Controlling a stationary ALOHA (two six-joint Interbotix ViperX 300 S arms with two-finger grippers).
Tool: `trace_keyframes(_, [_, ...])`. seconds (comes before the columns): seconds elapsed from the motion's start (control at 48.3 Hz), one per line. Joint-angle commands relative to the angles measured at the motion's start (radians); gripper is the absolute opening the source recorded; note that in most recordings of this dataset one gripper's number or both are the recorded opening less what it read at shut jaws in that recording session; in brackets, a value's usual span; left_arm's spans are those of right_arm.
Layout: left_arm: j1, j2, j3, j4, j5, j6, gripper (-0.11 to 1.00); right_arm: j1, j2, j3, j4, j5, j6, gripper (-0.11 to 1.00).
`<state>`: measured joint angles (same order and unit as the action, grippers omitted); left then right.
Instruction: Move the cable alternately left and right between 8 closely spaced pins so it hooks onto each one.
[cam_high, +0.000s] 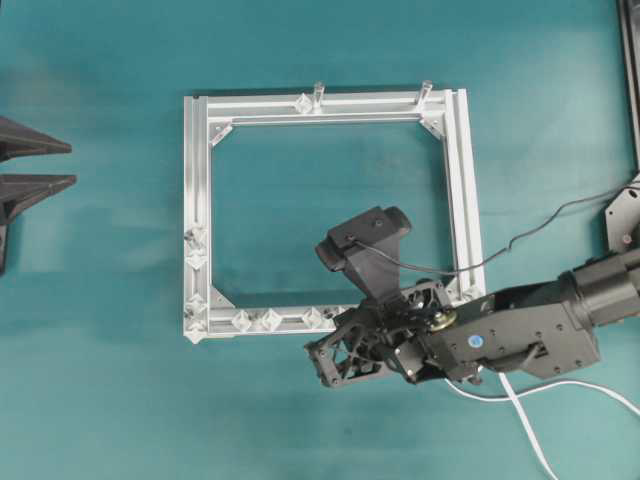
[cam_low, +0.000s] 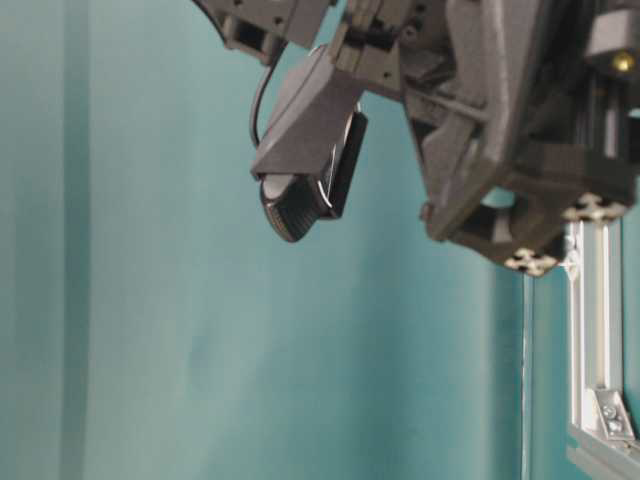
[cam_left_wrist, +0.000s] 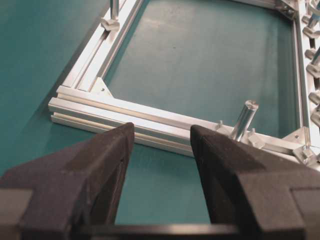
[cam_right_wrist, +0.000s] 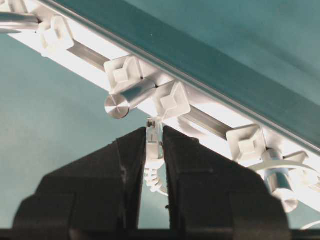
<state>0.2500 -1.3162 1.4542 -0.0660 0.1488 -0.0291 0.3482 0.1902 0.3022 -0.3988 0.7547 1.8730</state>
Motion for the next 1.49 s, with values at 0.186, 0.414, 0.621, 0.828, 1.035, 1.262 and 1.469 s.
trace_keyframes(0.186, [0.003,0.006,-0.011,0.002,-0.008,-0.009,0.52,0.003,-0.017,-0.020,0.002,0.017,0.000,0.13])
trace_keyframes(0.414, [0.003,0.006,-0.011,0.002,-0.008,-0.009,0.53,0.005,-0.017,-0.021,0.002,0.038,0.000,0.13])
trace_keyframes(0.621, [0.003,0.008,-0.011,0.002,-0.008,-0.009,0.52,0.003,-0.017,-0.021,0.000,0.038,0.000,0.13])
trace_keyframes(0.828, [0.003,0.006,-0.011,0.002,-0.008,-0.009,0.52,0.003,-0.017,-0.023,0.002,0.038,0.000,0.13])
trace_keyframes(1.035, [0.003,0.008,-0.011,0.002,-0.008,-0.009,0.52,0.006,-0.018,-0.028,0.003,0.040,0.000,0.13])
trace_keyframes(1.262, [0.003,0.006,-0.012,0.002,-0.008,-0.009,0.52,0.029,-0.017,-0.051,0.003,0.097,0.008,0.13])
trace_keyframes(1.469, [0.003,0.008,-0.011,0.002,-0.008,-0.009,0.52,0.063,-0.006,-0.061,0.003,0.114,0.084,0.13])
